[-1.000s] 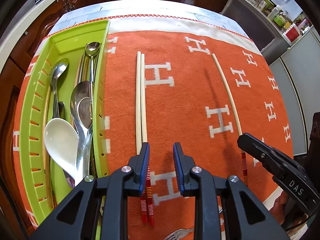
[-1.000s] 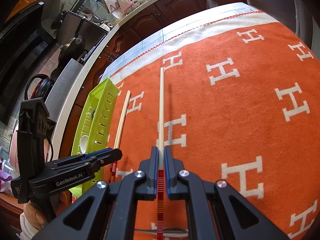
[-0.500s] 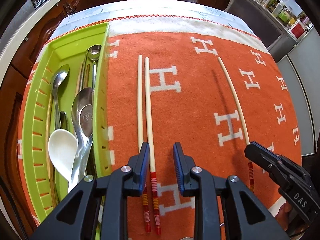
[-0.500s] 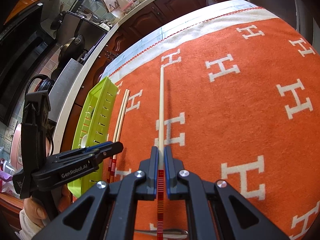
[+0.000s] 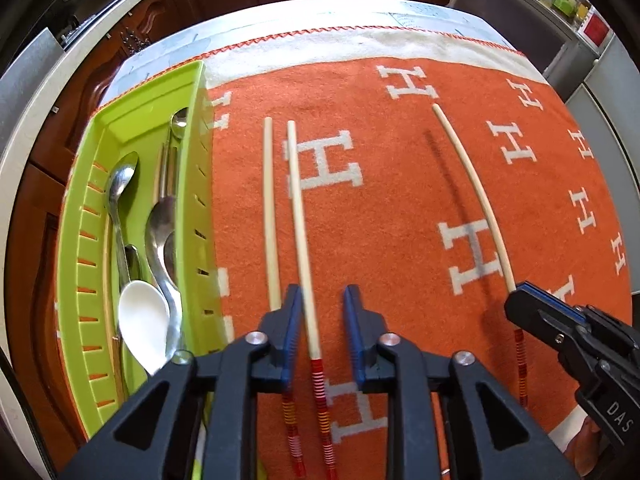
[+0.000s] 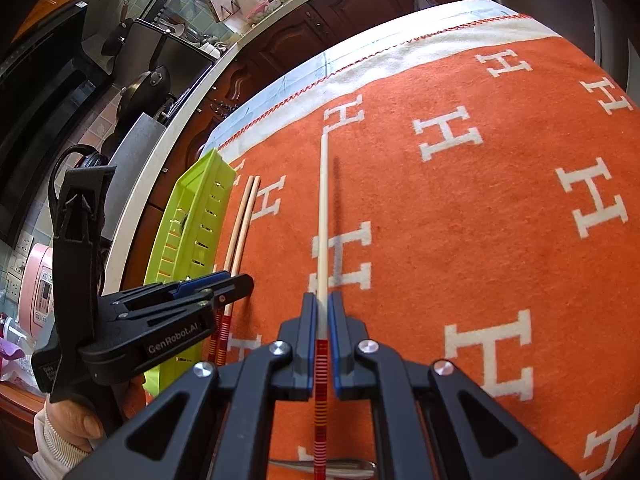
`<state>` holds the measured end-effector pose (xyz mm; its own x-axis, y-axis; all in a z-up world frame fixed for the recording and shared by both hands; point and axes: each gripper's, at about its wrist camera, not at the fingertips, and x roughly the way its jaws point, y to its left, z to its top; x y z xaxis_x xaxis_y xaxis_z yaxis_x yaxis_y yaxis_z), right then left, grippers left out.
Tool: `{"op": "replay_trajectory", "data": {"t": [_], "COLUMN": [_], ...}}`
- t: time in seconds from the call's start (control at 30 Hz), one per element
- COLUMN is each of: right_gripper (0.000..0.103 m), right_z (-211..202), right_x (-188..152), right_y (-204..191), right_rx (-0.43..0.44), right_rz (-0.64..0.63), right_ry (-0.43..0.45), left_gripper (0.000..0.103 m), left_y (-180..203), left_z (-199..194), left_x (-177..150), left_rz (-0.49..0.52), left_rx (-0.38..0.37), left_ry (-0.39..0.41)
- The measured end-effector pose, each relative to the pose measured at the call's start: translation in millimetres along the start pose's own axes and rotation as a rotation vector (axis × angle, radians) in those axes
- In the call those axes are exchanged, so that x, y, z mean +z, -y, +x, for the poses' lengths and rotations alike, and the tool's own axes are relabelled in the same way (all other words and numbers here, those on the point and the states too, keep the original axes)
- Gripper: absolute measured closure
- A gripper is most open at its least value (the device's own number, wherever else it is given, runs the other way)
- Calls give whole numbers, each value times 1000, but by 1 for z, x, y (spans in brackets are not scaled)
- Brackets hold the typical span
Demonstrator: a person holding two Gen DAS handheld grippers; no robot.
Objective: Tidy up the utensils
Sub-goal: 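Grasp another chopstick with the left tool while the right tool holds its chopstick, then carry both chopsticks over the green tray and lower them in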
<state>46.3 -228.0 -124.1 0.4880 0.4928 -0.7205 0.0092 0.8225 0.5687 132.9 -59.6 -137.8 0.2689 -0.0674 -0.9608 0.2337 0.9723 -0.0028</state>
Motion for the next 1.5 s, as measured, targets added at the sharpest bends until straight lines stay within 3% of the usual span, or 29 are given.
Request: {"op": "replay_trajectory", "data": {"t": [0.3,0.37,0.6,0.8,1.0,1.1,1.23,1.5], "right_gripper": [98,98,98,98,98,98,98,97], "right_z": [-1,-2,-13,-23,-20,-13,2,53], "right_x": [-1,-1,1,1,1,1,9,28], "right_y": [-4,-5,-13,-34,-77,-108,-138,-165], "right_rx": [6,10,42,70,97,110,127,155], "right_rz": [-8,-7,6,-7,-73,-122,-141,-25], "right_ry": [2,1,3,1,-32,-54,-78,-138], "left_gripper": [94,100,100,100,100,100,100,100], "left_y": [14,13,3,-30,-88,-114,-144,-161], "left_z": [1,0,-32,-94,-132,-130,-112,-68], "left_x": [-4,-4,-17,-28,-34,-37,-36,-34], "left_rz": [-1,-11,-78,-129,-210,-240,-281,-294], "left_rx": [8,-32,-129,-192,-111,-64,-62,-75], "left_ry": [-1,3,44,127,215,230,205,146]}}
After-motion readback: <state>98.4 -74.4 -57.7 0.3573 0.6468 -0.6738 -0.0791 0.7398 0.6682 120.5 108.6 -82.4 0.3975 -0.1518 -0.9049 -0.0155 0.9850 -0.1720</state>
